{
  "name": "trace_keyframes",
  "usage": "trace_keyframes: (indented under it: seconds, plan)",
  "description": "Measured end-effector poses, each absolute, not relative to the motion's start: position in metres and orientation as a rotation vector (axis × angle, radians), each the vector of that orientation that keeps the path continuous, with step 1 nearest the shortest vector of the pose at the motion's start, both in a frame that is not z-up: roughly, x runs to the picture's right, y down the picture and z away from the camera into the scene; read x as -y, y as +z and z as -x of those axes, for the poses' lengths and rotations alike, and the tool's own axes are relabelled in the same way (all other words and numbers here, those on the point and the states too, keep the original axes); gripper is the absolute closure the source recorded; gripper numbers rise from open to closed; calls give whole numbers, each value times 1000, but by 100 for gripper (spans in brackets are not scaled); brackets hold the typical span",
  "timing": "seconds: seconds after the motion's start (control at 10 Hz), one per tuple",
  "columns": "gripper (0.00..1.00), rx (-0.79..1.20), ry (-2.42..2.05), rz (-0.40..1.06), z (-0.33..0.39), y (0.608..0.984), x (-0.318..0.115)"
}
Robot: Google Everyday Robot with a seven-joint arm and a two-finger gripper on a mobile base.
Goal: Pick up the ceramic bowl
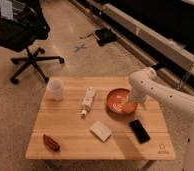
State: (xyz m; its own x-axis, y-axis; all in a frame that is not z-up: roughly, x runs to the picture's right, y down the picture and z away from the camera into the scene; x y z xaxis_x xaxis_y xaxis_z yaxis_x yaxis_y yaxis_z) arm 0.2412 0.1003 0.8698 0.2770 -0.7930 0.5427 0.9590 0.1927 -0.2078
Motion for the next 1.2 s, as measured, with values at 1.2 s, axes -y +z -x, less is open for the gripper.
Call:
trace_keyframes:
  seconds: [1.2]
  plan:
    - [47, 352, -1265, 585, -240, 889, -113]
